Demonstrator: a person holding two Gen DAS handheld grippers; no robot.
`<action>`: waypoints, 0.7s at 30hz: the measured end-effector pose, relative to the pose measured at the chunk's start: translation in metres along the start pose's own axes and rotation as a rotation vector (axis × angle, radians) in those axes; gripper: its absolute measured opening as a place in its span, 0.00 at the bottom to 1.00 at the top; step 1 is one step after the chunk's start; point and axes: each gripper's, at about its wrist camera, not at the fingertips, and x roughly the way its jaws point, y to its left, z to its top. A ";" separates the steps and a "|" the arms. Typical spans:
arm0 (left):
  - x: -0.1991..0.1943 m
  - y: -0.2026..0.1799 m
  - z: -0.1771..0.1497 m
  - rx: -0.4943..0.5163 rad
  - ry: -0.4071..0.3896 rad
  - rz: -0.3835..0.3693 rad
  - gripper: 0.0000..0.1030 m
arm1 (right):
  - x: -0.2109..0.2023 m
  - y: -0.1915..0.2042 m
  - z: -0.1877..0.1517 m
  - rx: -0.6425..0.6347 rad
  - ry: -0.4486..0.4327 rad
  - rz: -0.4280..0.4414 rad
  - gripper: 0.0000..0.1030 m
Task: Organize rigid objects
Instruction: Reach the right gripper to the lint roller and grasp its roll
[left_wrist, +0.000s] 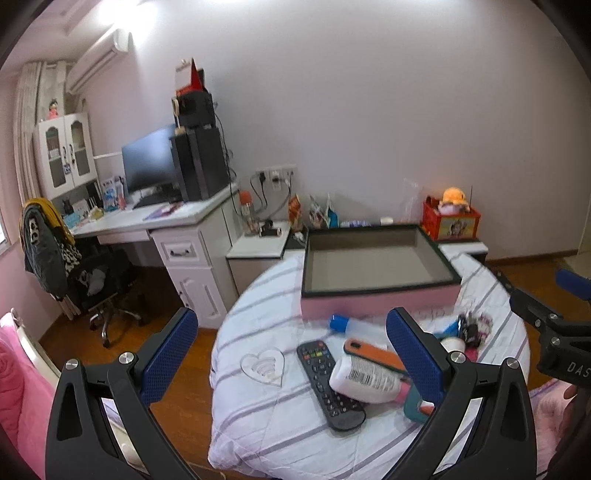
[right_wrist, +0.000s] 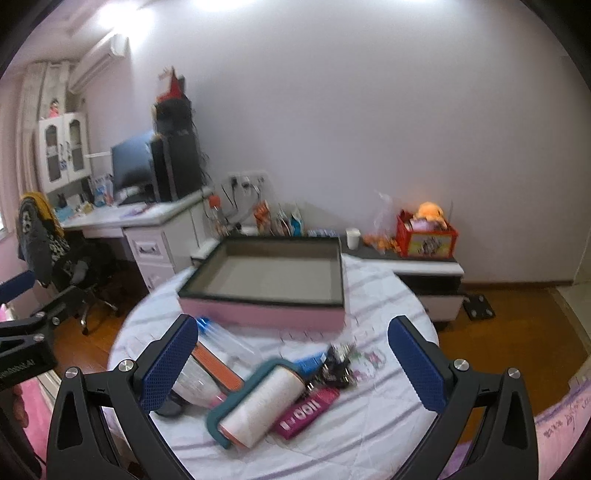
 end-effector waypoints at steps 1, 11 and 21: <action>0.008 -0.002 -0.006 0.005 0.017 -0.003 1.00 | 0.008 -0.004 -0.007 0.007 0.028 -0.013 1.00; 0.053 -0.007 -0.034 0.027 0.126 -0.011 1.00 | 0.052 -0.024 -0.042 0.044 0.154 -0.039 1.00; 0.078 -0.008 -0.047 0.054 0.176 -0.023 1.00 | 0.070 -0.003 -0.060 0.078 0.188 0.116 1.00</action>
